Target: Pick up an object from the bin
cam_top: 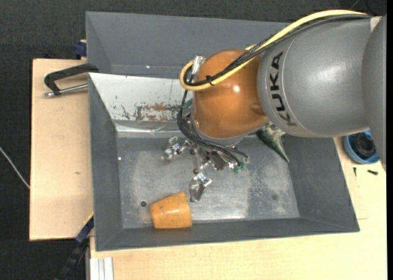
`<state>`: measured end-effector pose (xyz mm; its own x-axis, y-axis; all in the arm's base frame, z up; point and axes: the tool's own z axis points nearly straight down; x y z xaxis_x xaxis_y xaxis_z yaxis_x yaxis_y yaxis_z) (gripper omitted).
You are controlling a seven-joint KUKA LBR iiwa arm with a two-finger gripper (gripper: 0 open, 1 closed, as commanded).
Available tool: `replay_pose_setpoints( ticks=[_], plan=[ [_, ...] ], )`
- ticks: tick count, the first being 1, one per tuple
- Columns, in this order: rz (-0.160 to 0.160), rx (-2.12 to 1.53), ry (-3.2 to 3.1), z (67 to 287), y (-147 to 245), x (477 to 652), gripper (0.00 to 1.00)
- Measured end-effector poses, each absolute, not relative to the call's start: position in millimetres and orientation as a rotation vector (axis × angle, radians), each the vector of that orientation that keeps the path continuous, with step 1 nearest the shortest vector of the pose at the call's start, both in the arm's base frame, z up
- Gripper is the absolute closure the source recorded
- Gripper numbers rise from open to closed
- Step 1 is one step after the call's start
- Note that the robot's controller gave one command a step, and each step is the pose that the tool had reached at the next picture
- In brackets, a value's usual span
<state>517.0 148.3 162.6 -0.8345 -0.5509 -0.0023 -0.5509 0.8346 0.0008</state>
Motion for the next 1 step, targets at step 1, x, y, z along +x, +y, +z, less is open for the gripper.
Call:
replay_pose_setpoints(
  ticks=[1],
  plan=[
    [0.004, -1.067, 2.947, 70.1, 155.2, 494.5, 0.00]
  ],
)
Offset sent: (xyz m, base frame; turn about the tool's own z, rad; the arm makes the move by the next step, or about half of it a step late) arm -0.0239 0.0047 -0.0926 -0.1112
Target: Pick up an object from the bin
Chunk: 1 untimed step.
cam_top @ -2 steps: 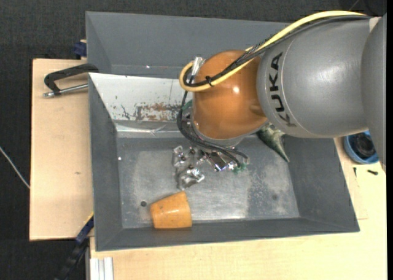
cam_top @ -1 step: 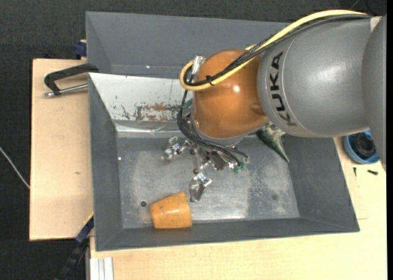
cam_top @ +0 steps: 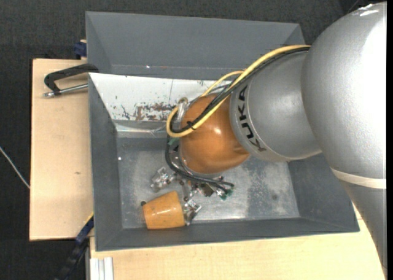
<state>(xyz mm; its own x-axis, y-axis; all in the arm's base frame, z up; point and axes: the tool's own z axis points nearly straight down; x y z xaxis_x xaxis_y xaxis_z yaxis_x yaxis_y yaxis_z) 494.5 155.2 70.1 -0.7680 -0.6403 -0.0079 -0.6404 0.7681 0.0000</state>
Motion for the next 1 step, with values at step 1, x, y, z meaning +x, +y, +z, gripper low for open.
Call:
replay_pose_setpoints(
  ticks=[1],
  plan=[
    [0.000, -1.062, 2.940, 73.9, 154.6, 497.7, 1.00]
  ],
)
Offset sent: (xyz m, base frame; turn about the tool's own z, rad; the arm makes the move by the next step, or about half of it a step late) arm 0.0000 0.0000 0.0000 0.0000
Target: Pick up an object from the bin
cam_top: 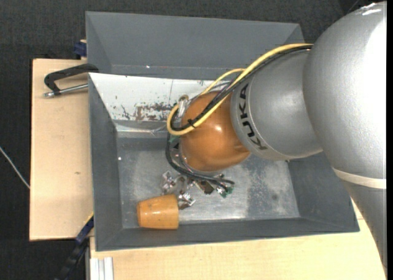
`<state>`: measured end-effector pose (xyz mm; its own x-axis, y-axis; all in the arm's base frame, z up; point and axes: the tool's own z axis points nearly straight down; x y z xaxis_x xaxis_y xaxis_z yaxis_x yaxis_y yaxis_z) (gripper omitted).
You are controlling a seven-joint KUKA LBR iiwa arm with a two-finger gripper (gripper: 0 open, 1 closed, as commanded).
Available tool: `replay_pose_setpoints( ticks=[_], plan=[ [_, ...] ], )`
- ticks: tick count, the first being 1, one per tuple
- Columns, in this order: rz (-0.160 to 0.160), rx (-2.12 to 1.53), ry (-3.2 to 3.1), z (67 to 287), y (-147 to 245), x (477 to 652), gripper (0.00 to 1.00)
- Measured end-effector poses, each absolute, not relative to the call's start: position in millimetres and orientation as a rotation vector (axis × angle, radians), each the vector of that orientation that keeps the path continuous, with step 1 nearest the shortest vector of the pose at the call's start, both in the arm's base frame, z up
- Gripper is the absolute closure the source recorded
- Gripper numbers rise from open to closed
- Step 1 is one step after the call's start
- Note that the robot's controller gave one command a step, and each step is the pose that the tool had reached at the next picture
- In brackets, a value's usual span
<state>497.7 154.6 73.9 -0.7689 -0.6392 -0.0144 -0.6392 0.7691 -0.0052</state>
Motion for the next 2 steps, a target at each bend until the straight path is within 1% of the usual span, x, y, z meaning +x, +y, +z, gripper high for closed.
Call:
replay_pose_setpoints(
  ticks=[1, 2],
  plan=[
    [-0.004, -1.291, 2.848, 192, 114, 534.0, 1.00],
    [-0.004, -2.112, 2.311, 273, 129, 521.5, 1.00]
  ],
)
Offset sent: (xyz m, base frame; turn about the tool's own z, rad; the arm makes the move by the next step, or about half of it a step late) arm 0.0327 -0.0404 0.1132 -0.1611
